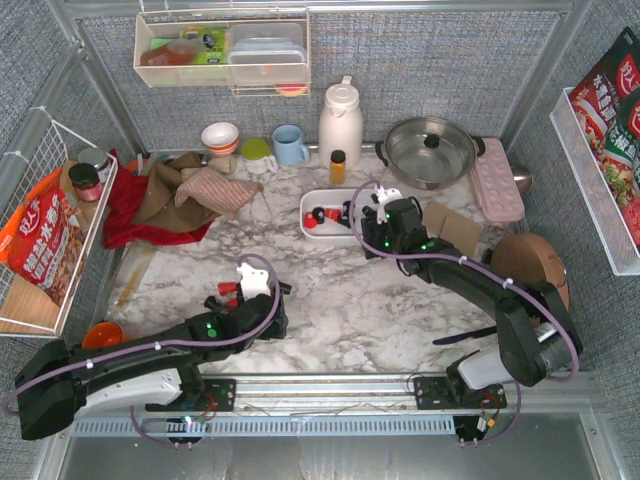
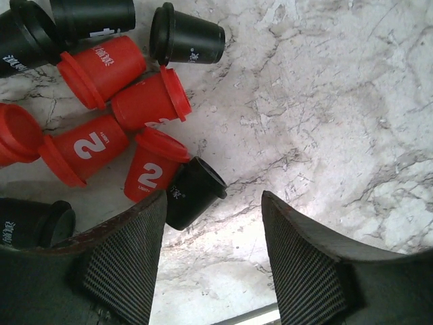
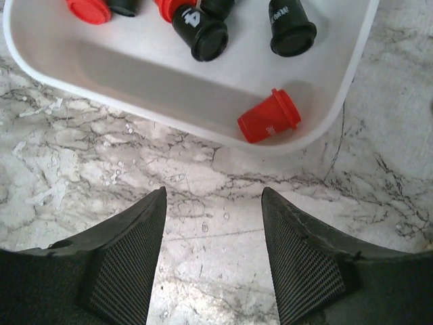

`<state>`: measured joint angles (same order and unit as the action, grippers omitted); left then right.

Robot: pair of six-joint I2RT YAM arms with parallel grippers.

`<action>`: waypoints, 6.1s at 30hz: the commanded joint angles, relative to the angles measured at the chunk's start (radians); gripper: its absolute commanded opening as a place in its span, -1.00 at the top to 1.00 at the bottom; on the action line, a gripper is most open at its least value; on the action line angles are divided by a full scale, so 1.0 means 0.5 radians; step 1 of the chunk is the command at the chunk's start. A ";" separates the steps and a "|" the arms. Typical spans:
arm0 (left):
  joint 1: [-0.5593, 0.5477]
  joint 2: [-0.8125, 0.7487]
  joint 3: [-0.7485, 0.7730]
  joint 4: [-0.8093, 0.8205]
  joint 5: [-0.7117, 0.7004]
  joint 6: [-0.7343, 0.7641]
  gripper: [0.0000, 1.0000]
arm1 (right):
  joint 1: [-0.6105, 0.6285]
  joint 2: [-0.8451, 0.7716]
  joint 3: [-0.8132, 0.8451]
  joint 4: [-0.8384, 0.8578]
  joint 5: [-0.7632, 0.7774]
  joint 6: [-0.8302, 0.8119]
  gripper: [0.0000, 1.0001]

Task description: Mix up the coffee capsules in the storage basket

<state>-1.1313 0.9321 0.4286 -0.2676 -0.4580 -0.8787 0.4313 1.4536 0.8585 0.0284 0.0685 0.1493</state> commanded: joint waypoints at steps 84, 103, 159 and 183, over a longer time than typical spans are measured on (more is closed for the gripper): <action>0.090 0.555 -0.052 2.350 0.704 1.649 0.33 | 0.415 -0.404 0.088 -0.309 -0.979 0.415 -0.31; 0.090 0.445 -0.144 2.269 0.401 1.551 -0.97 | 0.425 -0.335 0.135 -0.294 -0.873 0.434 0.48; 0.271 0.404 0.186 -0.047 0.056 0.194 -0.14 | 0.049 -0.144 -0.005 0.056 -0.006 0.060 -0.37; 0.293 0.631 0.153 0.098 -0.002 0.191 0.04 | 0.049 -0.247 -0.023 0.010 -0.119 0.089 -0.36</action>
<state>-0.9874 1.2427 0.4946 -0.2481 -0.4503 -0.8089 0.4549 1.3441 0.8455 0.0322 0.0425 0.1810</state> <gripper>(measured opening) 0.510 0.683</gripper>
